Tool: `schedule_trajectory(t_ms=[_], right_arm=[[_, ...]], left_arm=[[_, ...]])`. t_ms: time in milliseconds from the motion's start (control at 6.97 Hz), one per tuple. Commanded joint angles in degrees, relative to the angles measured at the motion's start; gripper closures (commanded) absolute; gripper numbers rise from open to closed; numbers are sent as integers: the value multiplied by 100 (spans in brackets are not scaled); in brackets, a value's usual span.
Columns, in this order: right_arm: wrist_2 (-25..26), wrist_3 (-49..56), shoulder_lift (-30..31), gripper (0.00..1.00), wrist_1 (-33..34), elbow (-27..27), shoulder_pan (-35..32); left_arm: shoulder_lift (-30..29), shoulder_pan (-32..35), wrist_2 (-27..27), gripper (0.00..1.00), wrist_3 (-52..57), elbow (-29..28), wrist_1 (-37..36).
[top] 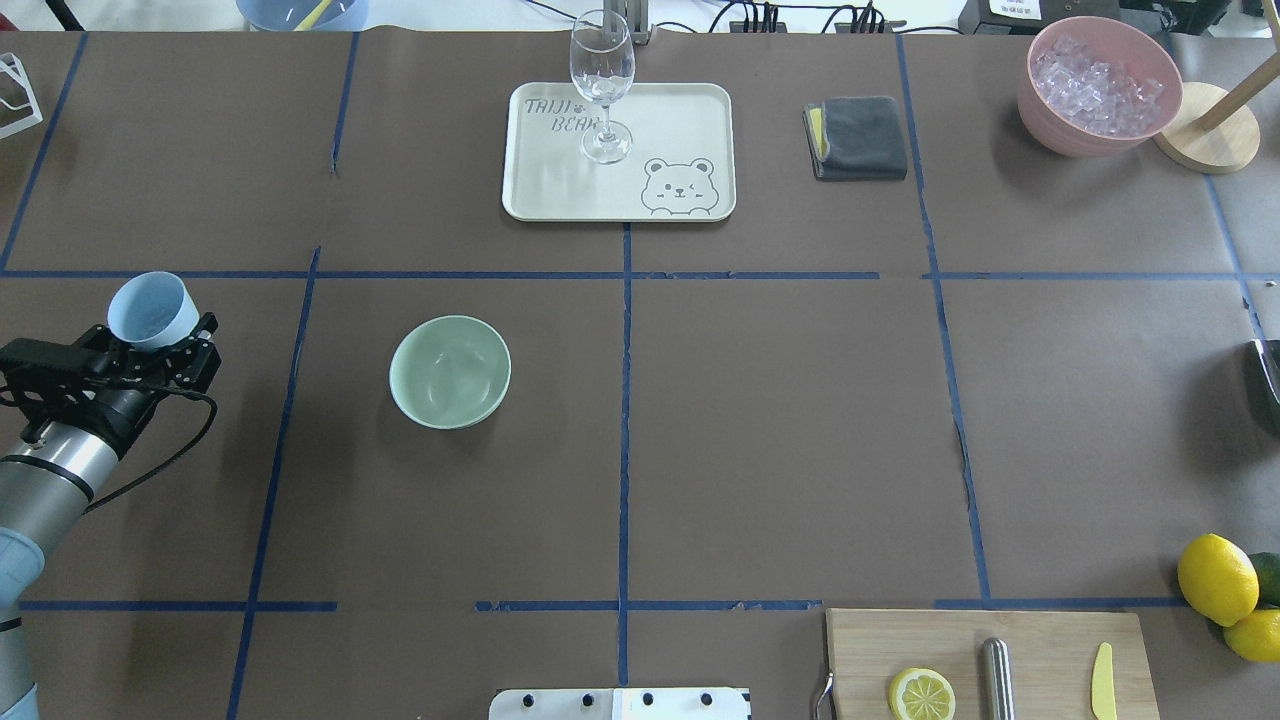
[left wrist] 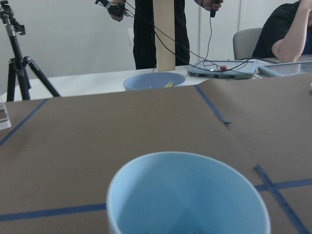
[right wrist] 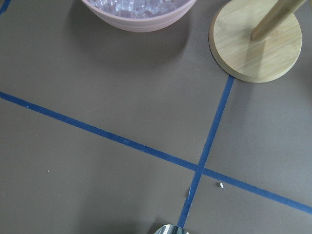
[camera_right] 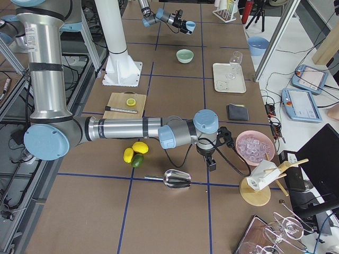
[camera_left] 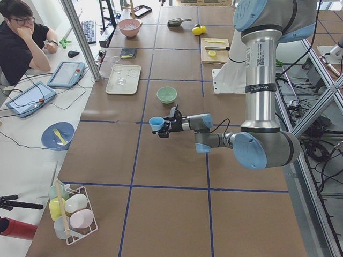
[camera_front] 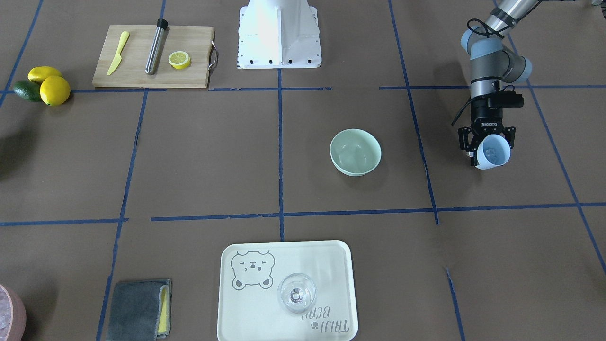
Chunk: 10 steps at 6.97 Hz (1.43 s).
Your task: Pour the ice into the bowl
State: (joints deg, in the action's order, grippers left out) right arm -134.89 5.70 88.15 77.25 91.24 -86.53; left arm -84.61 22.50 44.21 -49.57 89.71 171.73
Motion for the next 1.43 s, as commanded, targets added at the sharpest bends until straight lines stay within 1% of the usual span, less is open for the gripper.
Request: schedule_trajectory(t_ms=[0, 143, 430, 574, 717, 1004, 1148, 1291], right_arm=[[-46, -8, 297, 0, 10, -10, -100], [-72, 1, 473, 0, -25, 8, -170], [-55, 1, 606, 0, -34, 8, -206], [-46, 1, 616, 0, -34, -1, -224], [-38, 1, 616, 0, -34, -1, -232], [-29, -8, 624, 0, -34, -10, -259], [-29, -8, 624, 0, -34, -19, -268], [-29, -8, 624, 0, -34, -19, -276]], left_arm=[[-325, 17, 141, 100, 1611, 573, -34], [-754, 9, 124, 100, 1930, 496, -217], [-1012, -27, 97, 100, 2414, 547, -1584], [-1144, -35, -42, 100, 3078, 522, -1904], [-1250, -53, -279, 100, 3937, 495, -1950], [-1504, -254, -464, 100, 5153, 373, -1960], [-1636, -316, -770, 100, 5785, 198, -1960], [-1733, -456, -956, 100, 6436, 161, -1960]])
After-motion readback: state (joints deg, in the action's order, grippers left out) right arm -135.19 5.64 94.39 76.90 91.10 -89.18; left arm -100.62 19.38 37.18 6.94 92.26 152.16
